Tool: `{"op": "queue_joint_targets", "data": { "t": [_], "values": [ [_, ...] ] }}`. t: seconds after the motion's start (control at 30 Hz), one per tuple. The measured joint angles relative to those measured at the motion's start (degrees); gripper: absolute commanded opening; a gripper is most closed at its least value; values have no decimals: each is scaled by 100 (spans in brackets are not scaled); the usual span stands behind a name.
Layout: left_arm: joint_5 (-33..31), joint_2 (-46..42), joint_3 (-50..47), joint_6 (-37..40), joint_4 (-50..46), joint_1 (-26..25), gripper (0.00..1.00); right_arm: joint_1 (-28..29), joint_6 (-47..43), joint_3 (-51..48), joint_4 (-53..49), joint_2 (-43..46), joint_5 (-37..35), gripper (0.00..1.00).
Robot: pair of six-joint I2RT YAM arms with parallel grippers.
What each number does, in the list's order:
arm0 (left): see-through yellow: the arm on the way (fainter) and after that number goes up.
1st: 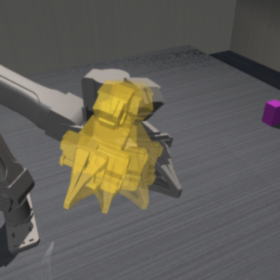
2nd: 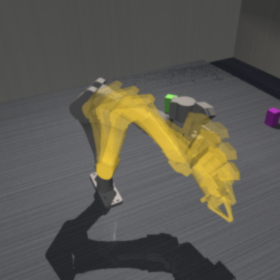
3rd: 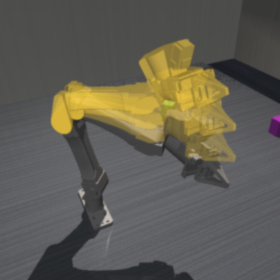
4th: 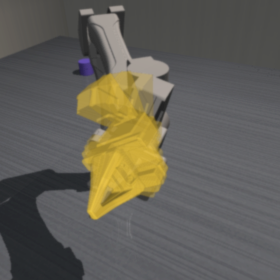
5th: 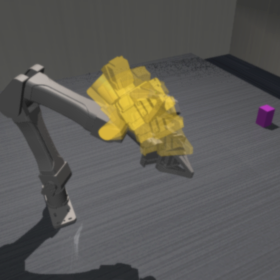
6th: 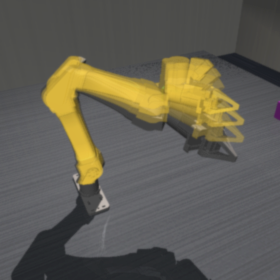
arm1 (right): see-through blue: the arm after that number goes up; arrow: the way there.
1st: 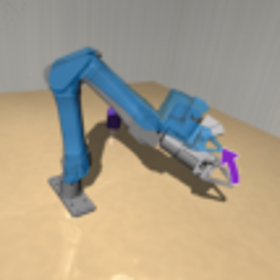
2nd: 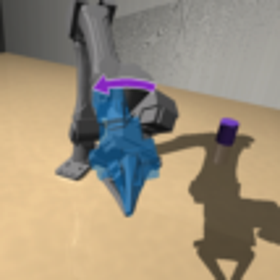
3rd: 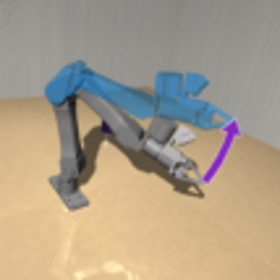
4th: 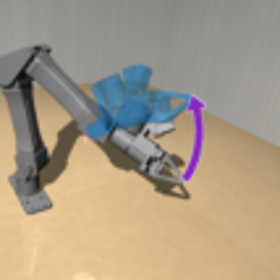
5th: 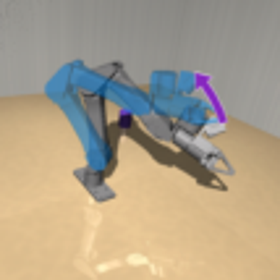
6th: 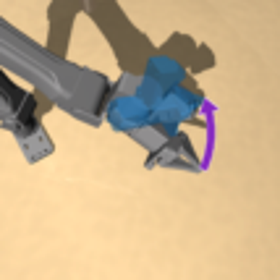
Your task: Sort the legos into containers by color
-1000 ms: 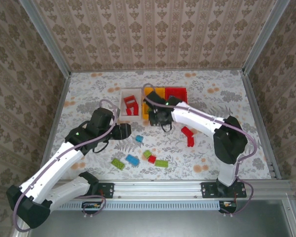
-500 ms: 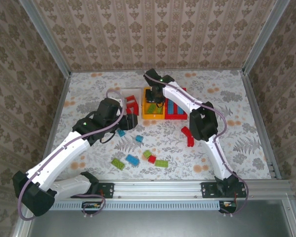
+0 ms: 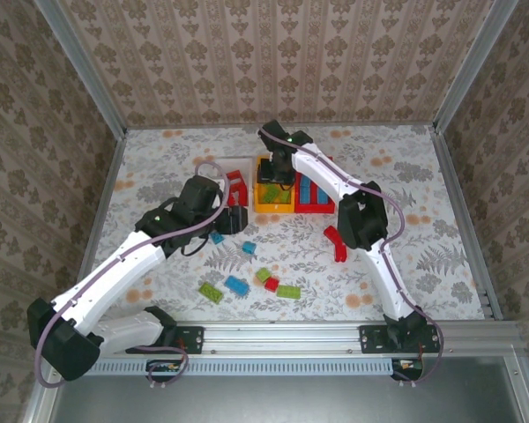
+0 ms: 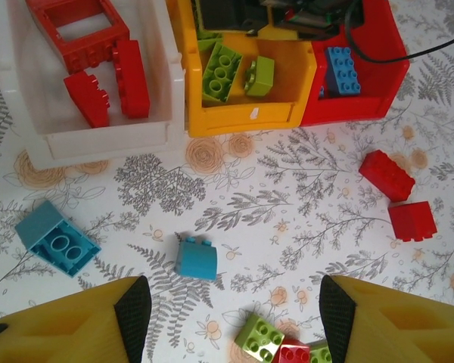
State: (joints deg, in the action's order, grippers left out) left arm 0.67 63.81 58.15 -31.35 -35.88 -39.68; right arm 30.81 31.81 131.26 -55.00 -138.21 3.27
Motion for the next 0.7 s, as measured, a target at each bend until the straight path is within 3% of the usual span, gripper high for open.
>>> {"op": "queue_joint_targets", "data": {
  "t": [0.2, 0.47, 0.7],
  "values": [
    [-201, -7, -15, -238, -452, 103, 64, 94, -234, -1353, 258, 1502, -271, 51],
    [55, 33, -269, -509, -822, 354, 66, 505, -619, -4747, 1596, 4603, -505, 55],
    [476, 1368, 114, -369, -505, -470, 68, 411, -389, -6765, 1567, 6157, -1014, 67]
  ]
}}
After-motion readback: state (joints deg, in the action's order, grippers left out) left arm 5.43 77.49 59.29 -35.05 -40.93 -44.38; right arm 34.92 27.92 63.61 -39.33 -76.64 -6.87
